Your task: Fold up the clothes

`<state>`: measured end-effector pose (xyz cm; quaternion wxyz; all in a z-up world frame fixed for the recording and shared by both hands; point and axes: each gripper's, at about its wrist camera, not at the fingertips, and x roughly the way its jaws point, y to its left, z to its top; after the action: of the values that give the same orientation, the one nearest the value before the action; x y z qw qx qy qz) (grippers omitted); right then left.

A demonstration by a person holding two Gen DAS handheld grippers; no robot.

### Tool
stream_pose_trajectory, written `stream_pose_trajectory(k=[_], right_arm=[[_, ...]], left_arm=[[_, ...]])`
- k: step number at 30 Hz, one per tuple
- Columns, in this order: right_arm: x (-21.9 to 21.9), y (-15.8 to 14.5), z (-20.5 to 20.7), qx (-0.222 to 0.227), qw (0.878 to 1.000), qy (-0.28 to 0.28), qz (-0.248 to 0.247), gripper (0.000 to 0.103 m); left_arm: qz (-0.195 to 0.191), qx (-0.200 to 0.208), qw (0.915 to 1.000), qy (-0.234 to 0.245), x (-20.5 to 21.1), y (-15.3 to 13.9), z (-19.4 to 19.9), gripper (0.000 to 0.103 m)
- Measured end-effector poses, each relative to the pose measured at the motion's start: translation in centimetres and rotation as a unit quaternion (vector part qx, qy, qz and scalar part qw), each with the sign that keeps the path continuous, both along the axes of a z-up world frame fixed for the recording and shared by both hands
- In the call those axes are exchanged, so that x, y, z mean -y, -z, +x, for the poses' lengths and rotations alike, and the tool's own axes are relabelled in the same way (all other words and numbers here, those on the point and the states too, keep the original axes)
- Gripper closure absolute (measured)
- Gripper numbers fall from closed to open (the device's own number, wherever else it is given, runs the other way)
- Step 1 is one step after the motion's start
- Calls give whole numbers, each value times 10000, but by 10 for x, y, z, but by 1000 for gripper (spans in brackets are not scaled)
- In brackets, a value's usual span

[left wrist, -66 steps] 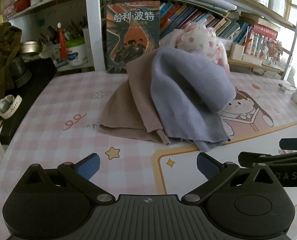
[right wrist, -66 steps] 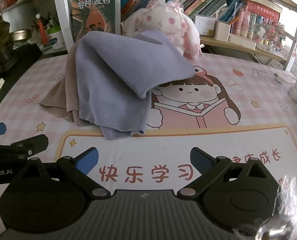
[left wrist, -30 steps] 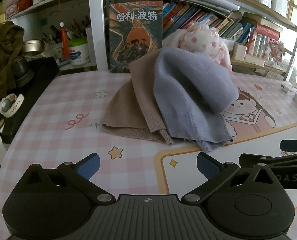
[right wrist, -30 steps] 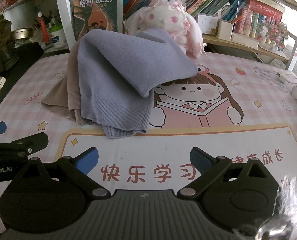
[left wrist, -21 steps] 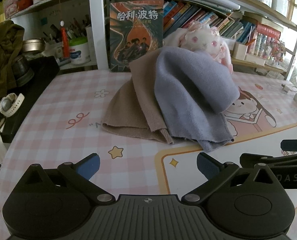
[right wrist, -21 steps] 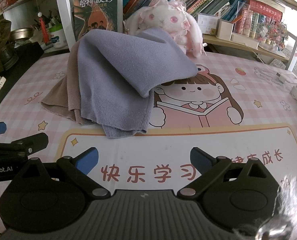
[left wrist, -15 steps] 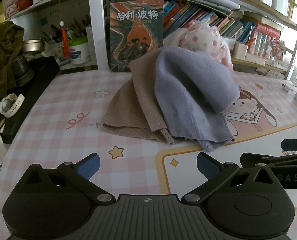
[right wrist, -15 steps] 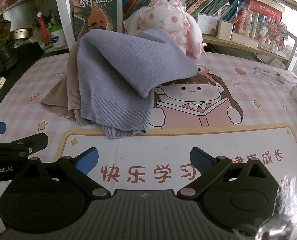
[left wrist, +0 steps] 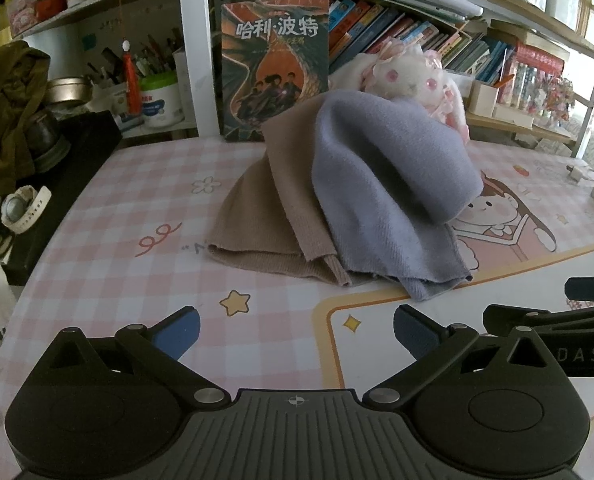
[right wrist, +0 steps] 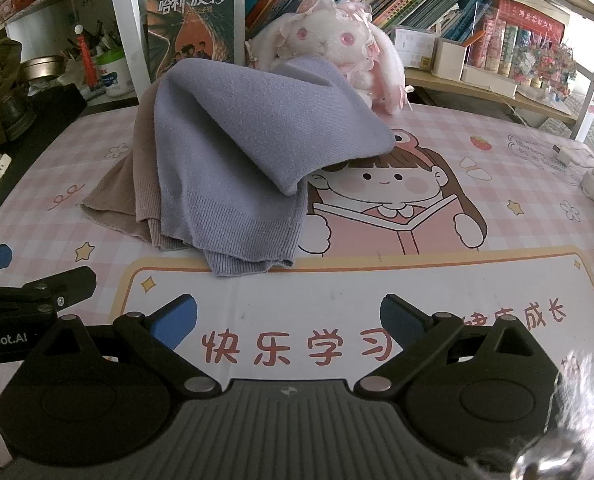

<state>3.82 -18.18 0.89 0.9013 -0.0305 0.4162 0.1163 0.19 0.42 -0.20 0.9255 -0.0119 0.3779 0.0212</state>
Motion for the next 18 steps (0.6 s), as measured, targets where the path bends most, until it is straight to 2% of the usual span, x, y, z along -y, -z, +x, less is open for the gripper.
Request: stream_pose_trajectory(k=[18], right_arm=[[-2, 1, 1, -4, 10000, -29, -20, 4]], left_arm=[[-77, -15, 10000, -53, -5, 1, 1, 0]])
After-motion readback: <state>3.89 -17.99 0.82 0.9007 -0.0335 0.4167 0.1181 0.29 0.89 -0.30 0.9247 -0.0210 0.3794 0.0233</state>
